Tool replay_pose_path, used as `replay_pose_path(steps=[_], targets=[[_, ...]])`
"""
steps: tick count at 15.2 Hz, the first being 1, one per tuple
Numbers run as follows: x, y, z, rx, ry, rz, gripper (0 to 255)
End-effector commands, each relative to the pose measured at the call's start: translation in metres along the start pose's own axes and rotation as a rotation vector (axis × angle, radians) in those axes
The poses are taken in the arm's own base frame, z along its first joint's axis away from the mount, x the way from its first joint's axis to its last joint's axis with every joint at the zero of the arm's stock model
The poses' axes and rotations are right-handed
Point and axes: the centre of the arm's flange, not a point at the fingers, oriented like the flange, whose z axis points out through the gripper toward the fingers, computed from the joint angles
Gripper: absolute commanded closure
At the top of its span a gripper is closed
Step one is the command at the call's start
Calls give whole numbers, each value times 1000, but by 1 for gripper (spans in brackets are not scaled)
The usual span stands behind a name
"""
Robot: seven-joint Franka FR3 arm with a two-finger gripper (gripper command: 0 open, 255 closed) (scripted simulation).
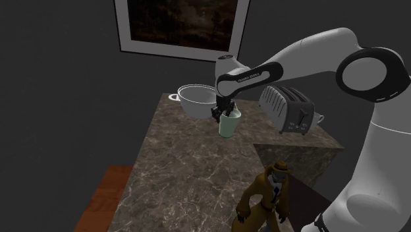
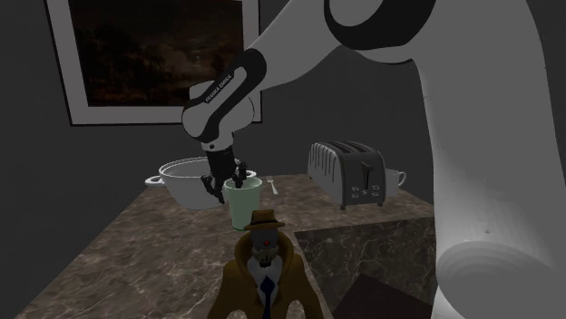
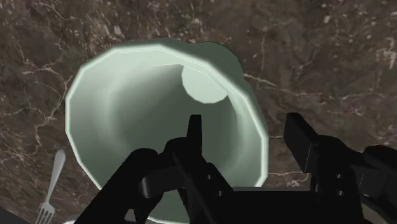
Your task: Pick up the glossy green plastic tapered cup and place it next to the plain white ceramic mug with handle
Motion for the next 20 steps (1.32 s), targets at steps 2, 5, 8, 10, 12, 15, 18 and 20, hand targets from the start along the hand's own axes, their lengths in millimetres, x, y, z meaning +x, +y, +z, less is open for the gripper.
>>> replay_pose_path(steps=[2, 5, 8, 10, 12, 15, 18, 20], targets=[[0, 0, 0, 0, 0, 0, 255], [0, 0, 0, 0, 0, 0, 255], [0, 0, 0, 0, 0, 0, 255], [0, 1, -5, 0, 0, 0, 255], [0, 3, -16, 0, 0, 0, 255], [0, 6, -31, 0, 0, 0, 255], [0, 9, -47, 0, 0, 0, 255], [0, 11, -57, 0, 0, 0, 255]])
